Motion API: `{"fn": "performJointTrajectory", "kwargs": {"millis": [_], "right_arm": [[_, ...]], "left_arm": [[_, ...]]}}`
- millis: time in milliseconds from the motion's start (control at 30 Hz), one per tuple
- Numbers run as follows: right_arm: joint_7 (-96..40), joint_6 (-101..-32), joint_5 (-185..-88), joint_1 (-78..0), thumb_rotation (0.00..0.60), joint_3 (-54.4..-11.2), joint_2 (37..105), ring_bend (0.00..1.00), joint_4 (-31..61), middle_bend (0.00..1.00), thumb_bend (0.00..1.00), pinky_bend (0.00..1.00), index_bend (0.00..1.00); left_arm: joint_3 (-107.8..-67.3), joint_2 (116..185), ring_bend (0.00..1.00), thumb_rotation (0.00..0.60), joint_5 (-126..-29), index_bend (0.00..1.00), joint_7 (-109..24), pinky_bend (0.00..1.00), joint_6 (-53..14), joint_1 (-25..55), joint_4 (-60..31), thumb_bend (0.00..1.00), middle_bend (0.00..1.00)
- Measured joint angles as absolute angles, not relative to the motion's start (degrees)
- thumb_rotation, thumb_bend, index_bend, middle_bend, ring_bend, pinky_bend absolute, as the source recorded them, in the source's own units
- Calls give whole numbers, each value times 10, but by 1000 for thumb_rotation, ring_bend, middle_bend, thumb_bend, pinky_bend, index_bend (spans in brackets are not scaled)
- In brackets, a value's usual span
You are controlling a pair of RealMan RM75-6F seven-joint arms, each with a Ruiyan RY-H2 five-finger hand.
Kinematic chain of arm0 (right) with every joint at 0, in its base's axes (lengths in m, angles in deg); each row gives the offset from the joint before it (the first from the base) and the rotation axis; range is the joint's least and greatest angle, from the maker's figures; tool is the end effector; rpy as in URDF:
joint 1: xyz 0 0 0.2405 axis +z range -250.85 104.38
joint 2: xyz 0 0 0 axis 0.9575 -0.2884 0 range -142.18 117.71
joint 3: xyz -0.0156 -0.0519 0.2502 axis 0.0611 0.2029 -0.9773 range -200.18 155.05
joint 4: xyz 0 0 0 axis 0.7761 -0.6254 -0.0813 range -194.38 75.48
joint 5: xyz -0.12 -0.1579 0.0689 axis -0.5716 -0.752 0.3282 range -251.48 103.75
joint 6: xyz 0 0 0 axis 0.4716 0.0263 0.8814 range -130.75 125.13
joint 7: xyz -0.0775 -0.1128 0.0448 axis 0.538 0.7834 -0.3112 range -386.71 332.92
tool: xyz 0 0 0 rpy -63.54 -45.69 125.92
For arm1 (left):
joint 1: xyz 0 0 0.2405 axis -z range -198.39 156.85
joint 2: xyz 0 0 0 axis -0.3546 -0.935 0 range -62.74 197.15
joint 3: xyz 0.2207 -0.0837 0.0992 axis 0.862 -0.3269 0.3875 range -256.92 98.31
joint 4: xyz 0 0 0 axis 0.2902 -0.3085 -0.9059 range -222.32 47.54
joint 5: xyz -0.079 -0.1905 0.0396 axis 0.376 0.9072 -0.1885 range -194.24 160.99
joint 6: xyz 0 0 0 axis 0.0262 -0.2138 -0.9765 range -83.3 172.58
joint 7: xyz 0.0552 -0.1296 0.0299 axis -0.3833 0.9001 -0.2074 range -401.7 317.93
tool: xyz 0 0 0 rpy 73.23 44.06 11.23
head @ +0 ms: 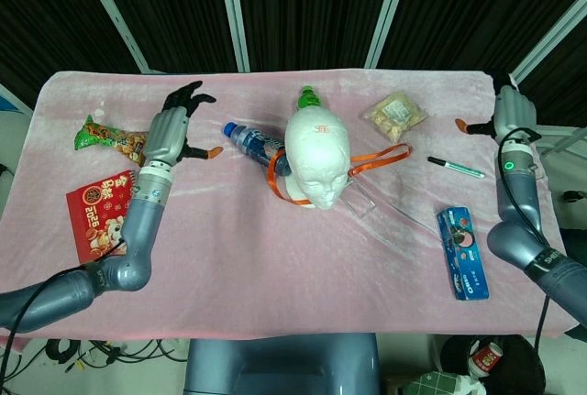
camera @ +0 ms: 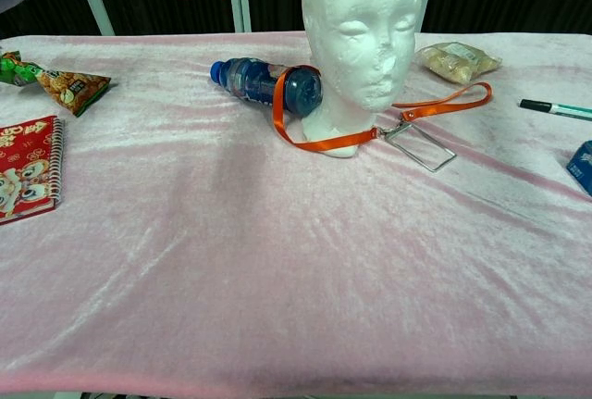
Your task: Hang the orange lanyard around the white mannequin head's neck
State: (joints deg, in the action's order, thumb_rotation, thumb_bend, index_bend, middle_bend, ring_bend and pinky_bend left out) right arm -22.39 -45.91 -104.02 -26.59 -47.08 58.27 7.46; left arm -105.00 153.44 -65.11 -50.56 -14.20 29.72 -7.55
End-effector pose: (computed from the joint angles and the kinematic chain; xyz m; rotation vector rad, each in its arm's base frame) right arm -0.2349 -0.4694 0.1927 1.0443 -1.2453 0.9964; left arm -0.1007 0.4339 0.0669 -1.3826 -1.1323 -1.2831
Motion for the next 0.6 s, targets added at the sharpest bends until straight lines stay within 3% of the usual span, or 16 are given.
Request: {"fn": "performJointTrajectory", "kwargs": {"millis": [333,600], "right_arm": [[-266,-431,-1104,-301,600,-460,529,178,165,90,63,179,151],[-284,-433,-1107,-305,600,-468,498,194,251,110,106,180,151]], "left_arm": [[-1033,1474,0,600,-633,256,-524,0,-153,256,-10,84,55],[-1013,1441,0,600,-653,255,-522,0,-187,218,21,84,55]]}}
